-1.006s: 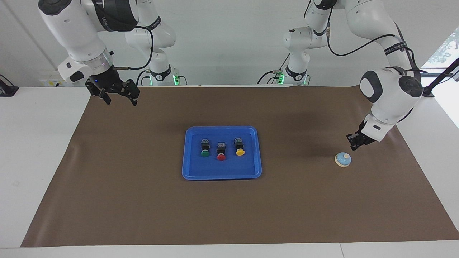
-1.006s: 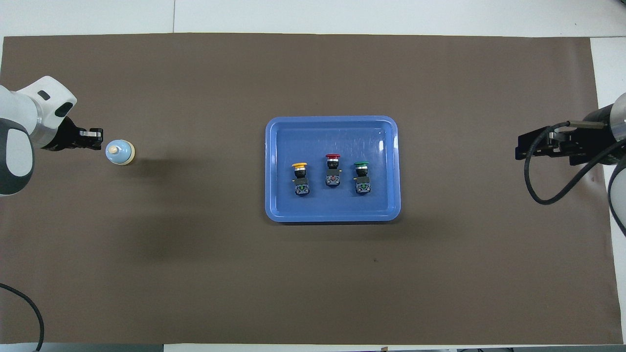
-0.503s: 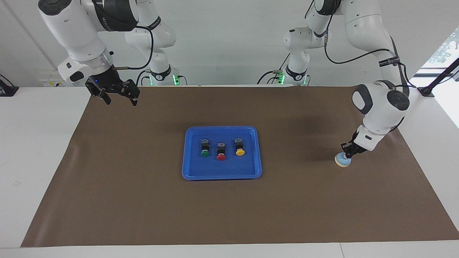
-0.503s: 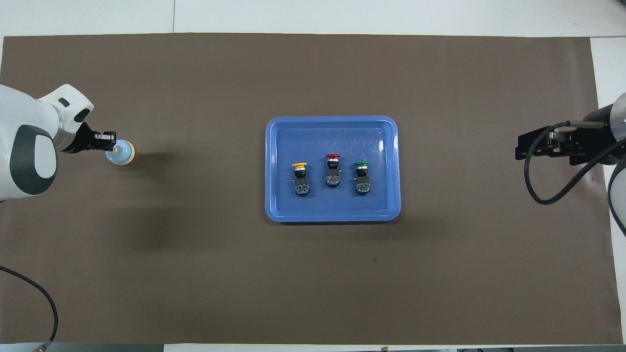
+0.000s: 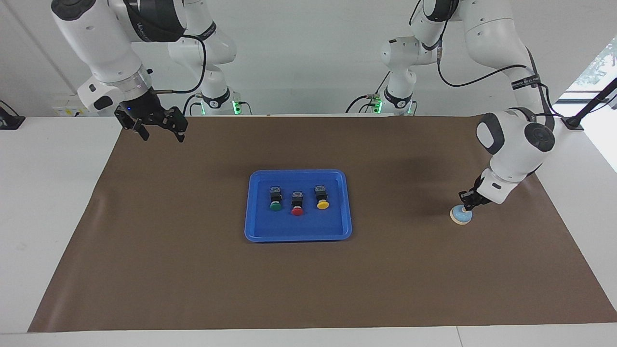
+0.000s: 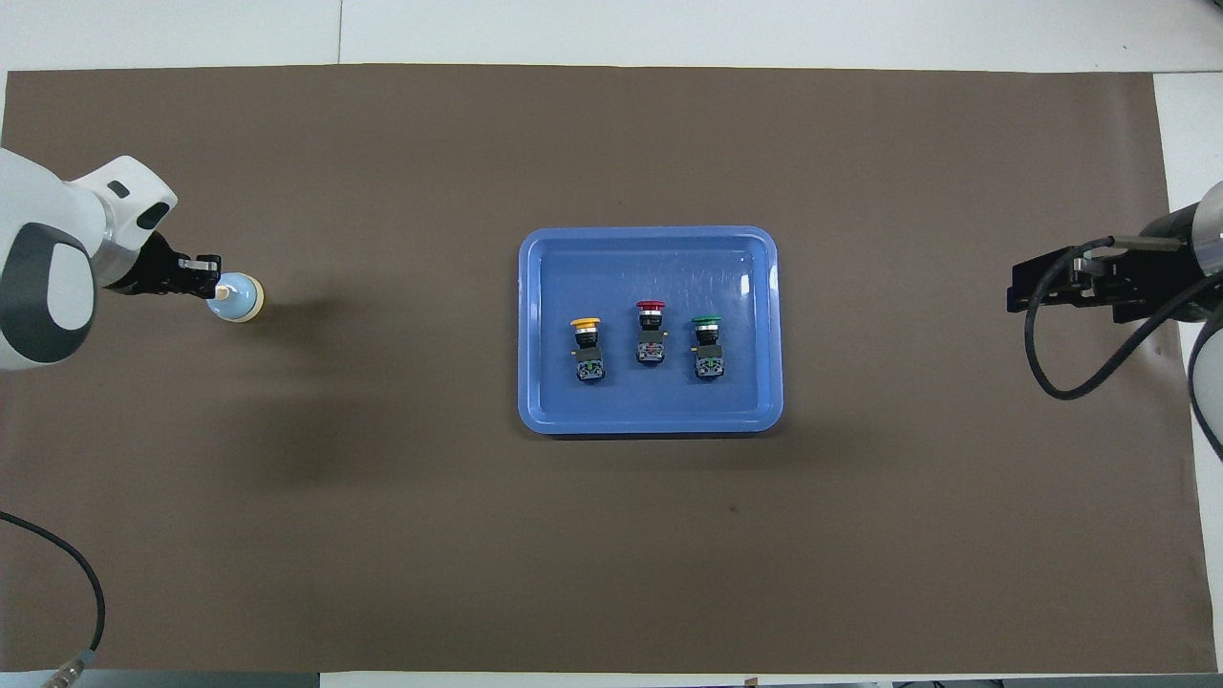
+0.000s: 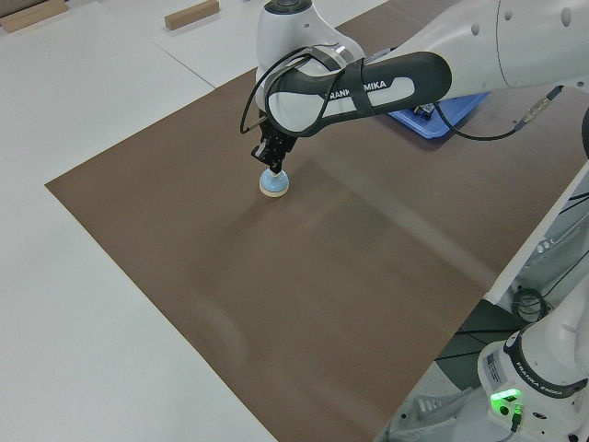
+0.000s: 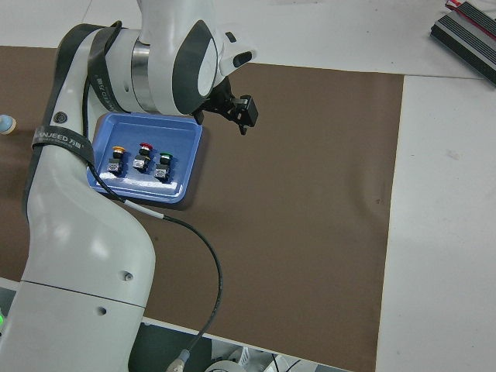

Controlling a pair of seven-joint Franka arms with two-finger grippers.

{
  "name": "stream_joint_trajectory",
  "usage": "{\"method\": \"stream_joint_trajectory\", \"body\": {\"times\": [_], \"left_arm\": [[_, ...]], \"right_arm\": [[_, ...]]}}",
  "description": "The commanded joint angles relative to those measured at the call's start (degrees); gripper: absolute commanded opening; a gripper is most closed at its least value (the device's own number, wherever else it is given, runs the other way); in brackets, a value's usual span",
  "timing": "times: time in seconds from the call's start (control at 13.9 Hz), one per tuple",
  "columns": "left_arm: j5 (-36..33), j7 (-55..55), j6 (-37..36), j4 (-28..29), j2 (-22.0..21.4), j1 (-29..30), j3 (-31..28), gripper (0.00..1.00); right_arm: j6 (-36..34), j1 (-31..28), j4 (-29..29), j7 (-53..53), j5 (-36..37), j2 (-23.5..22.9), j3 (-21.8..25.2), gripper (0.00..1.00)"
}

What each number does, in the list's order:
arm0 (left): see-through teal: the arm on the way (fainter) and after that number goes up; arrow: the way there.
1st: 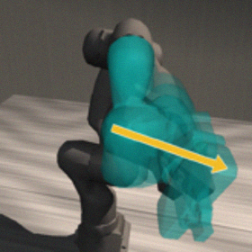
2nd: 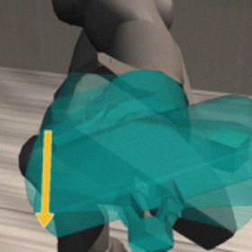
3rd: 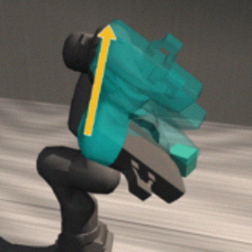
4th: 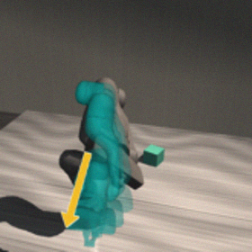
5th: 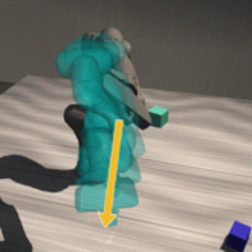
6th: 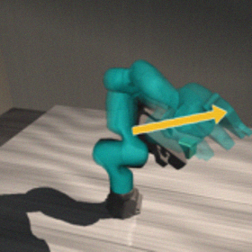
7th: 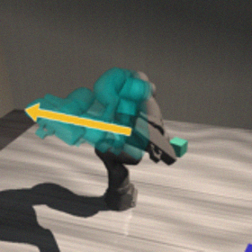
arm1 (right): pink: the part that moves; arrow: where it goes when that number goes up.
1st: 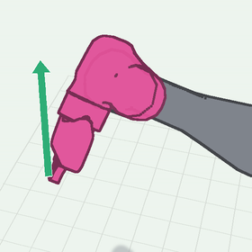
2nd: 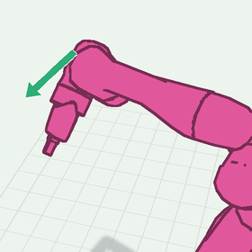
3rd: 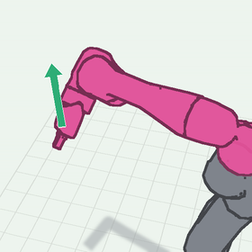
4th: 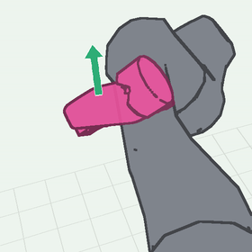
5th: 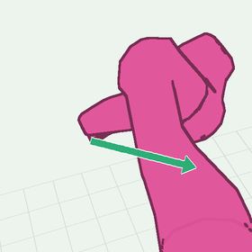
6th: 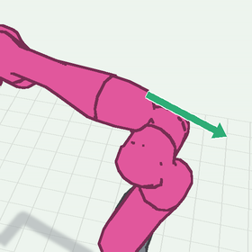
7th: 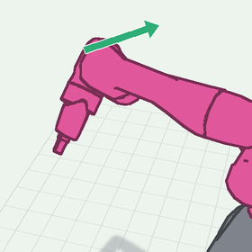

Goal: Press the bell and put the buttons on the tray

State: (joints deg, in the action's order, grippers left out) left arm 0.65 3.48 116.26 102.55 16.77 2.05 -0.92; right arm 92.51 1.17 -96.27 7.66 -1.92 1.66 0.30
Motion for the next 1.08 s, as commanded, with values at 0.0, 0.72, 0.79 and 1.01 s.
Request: {"method": "stream_joint_trajectory", "body": {"times": [0.0,0.72,0.79,1.01], "left_arm": [[-0.12,0.21,-11.91,-5.95,-5.32,0.07,0.04,1.00],[-0.12,0.12,-27.40,-7.00,-16.95,-0.73,0.48,1.00],[-0.12,0.21,-27.58,-7.36,-16.95,-0.81,0.48,1.00],[-0.29,0.39,-27.14,-9.03,-16.51,-0.81,0.48,1.00]], "right_arm": [[-0.75,-0.55,0.03,-0.89,-0.81,0.36,-0.30,1.00],[-0.75,-0.46,0.03,-0.90,-0.89,0.36,-0.30,1.00],[-0.84,-0.55,0.03,-0.89,-0.89,0.36,-0.30,1.00],[-0.75,-0.47,0.03,-0.89,-0.89,0.36,-0.30,1.00]]}}
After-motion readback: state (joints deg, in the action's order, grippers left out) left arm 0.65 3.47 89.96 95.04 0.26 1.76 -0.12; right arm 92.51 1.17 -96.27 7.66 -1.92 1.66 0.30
